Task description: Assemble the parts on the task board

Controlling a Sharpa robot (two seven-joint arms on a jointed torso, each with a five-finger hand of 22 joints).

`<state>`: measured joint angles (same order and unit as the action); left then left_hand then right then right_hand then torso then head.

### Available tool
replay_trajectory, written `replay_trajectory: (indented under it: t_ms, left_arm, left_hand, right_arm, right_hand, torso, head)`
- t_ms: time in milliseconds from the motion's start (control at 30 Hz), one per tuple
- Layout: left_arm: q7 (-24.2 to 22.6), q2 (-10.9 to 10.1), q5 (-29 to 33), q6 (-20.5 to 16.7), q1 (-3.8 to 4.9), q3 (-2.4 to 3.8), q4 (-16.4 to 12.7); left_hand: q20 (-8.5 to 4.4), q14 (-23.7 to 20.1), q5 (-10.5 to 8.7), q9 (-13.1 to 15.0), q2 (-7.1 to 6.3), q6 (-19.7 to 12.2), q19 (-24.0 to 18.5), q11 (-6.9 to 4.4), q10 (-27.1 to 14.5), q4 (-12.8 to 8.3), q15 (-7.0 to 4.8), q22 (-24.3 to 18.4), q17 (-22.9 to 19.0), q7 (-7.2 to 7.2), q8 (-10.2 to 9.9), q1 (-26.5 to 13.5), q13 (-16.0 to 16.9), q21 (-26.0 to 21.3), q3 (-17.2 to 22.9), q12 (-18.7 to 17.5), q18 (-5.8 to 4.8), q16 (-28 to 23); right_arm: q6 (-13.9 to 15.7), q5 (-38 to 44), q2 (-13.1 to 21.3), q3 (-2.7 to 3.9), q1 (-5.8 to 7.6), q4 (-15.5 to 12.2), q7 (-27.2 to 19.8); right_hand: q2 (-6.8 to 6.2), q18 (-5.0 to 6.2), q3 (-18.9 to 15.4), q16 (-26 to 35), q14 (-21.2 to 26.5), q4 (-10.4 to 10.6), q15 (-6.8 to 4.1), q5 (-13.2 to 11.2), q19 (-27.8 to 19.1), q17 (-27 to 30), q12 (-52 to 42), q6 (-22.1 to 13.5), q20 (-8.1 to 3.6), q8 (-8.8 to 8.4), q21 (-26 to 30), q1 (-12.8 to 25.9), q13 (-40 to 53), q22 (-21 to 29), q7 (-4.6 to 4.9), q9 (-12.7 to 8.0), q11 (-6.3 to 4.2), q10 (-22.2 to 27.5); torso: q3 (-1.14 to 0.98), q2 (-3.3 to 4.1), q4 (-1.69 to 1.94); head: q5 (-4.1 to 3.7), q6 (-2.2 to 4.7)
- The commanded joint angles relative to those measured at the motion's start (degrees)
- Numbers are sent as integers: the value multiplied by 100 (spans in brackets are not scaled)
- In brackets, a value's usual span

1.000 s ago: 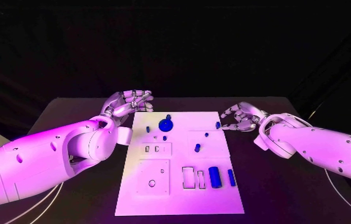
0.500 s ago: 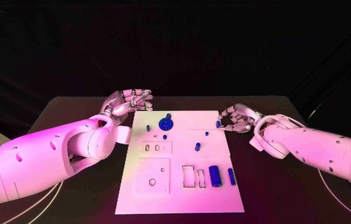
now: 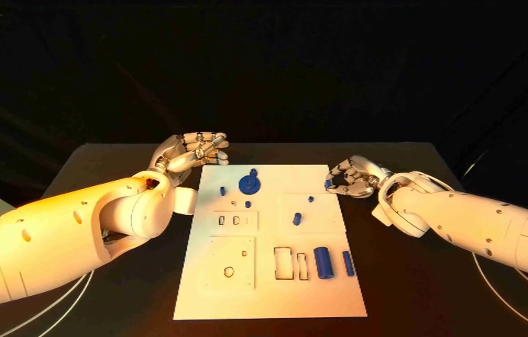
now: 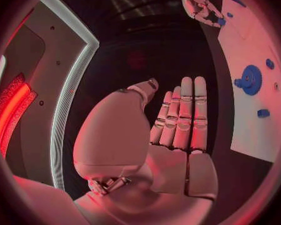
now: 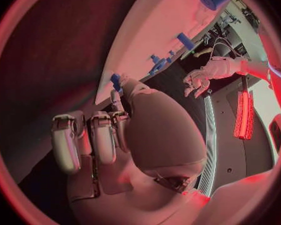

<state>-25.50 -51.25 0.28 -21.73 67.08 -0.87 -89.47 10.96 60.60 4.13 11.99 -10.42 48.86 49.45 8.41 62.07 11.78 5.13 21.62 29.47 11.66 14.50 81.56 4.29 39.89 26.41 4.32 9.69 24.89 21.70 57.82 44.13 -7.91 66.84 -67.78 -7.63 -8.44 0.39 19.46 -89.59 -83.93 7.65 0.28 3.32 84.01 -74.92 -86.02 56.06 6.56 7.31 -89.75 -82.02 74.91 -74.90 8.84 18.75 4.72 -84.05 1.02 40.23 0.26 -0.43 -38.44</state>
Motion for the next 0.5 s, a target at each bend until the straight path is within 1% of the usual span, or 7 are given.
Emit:
replay_trajectory:
  t_ms: [33,300,500]
  left_arm:
    - [-42,4,-8,99,3,4,-15]
    - [-36,1,-9,106,4,4,-21]
    - [-28,-6,-10,112,4,4,-22]
  left_hand:
    - [0,-23,-21,5,-5,36,-51,14,33,-13,2,5,7,10,-21,-56,2,38,36,24,66,32]
    - [0,-24,-21,6,-6,35,-55,15,23,-15,2,9,11,11,-22,-57,-1,44,41,17,66,33]
    - [0,-26,-21,6,-6,35,-57,16,18,-15,3,10,12,11,-23,-58,-2,47,42,13,66,33]
  right_arm:
    - [54,57,-24,0,-9,19,48]
    - [51,58,-78,0,-17,58,75]
    - [62,59,-108,-1,-24,85,95]
  right_hand:
    - [48,-39,34,-16,-591,-5,-49,15,599,-1446,-35,42,-54,24,-25,0,1227,-1510,6,-6,-56,-338]
    - [64,-39,67,-17,-592,-9,-52,14,599,-1447,-41,55,-57,25,-25,5,1231,-1510,4,-9,-58,-343]
    - [83,-39,115,-21,-594,-18,-57,14,599,-1457,-59,85,-62,35,-25,11,1245,-1510,-5,-10,-64,-356]
  torso:
    - [-3,0,2]
    - [4,-1,4]
    - [0,-5,4]
  head:
    - [-11,-12]
    - [-16,-27]
    - [-10,-32]
